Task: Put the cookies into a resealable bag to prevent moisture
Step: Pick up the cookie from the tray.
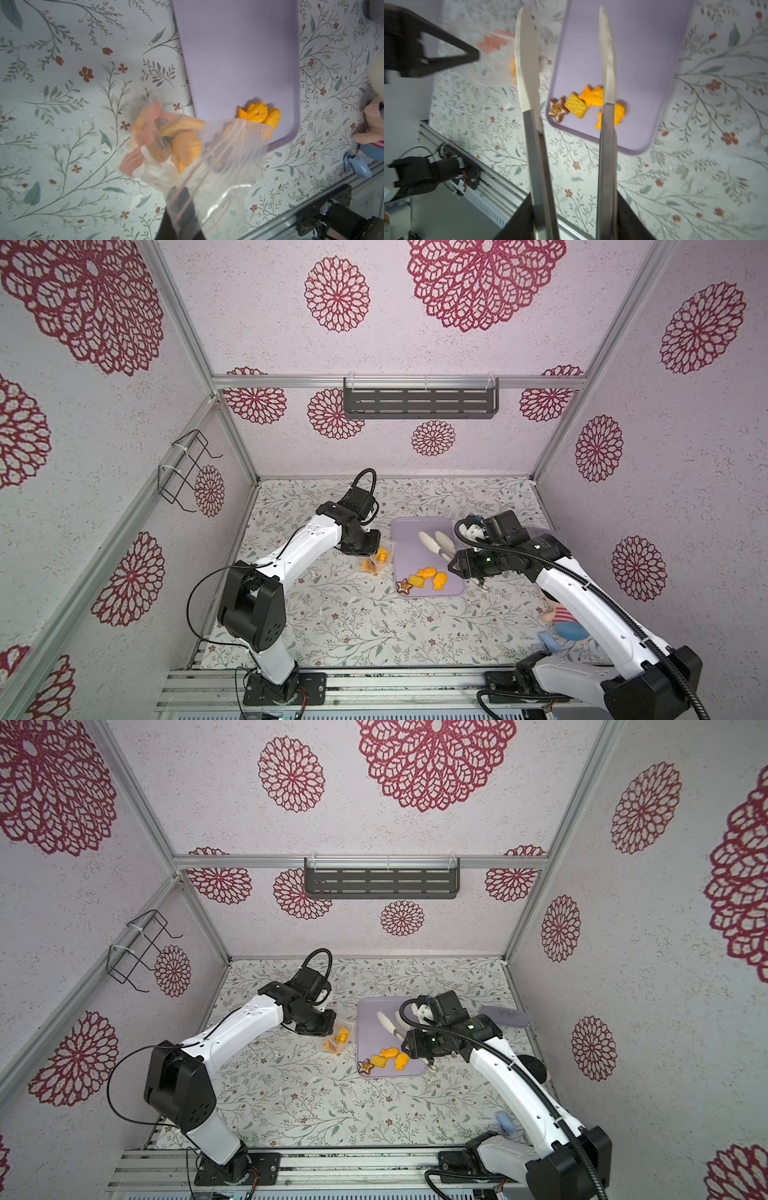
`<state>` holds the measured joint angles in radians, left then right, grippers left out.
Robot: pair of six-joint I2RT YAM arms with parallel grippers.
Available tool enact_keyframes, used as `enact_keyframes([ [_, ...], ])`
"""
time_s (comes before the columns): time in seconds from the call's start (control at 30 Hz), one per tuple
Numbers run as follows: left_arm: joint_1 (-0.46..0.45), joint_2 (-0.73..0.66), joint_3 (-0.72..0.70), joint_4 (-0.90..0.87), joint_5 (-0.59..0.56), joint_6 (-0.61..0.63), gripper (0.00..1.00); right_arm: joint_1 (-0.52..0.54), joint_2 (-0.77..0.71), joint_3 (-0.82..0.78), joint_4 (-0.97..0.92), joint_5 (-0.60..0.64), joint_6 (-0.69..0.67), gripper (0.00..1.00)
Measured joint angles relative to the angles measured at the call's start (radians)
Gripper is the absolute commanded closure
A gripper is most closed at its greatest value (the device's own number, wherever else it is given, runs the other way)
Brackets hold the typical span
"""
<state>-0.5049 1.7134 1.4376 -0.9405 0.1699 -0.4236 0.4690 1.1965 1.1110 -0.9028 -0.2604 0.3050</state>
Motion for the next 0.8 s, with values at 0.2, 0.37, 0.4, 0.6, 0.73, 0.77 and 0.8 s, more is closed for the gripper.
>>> enact_keyframes([
  [0.2, 0.000, 0.000, 0.000, -0.001, -0.003, 0.001, 1.00, 0.018, 0.047, -0.004, -0.149, 0.104, 0.002, 0.46],
  [0.37, 0.000, 0.000, 0.000, -0.002, -0.003, 0.002, 1.00, 0.068, 0.051, -0.029, -0.176, 0.124, 0.007, 0.44],
  [0.4, 0.000, 0.000, 0.000, -0.002, -0.003, 0.002, 1.00, 0.073, 0.053, -0.037, -0.177, 0.127, 0.010, 0.44],
  [0.6, 0.000, 0.000, 0.000, -0.005, -0.003, 0.005, 1.00, 0.103, 0.101, -0.053, -0.178, 0.153, 0.023, 0.45],
  [0.73, 0.000, 0.000, -0.001, -0.004, -0.003, 0.005, 1.00, 0.134, 0.145, -0.053, -0.176, 0.166, 0.029, 0.45],
  [0.77, 0.000, 0.000, -0.001, -0.004, -0.003, 0.005, 1.00, 0.140, 0.156, -0.053, -0.176, 0.172, 0.029, 0.45],
  [0.8, 0.000, 0.000, -0.001, -0.004, -0.004, 0.005, 1.00, 0.145, 0.165, -0.053, -0.177, 0.178, 0.029, 0.45],
])
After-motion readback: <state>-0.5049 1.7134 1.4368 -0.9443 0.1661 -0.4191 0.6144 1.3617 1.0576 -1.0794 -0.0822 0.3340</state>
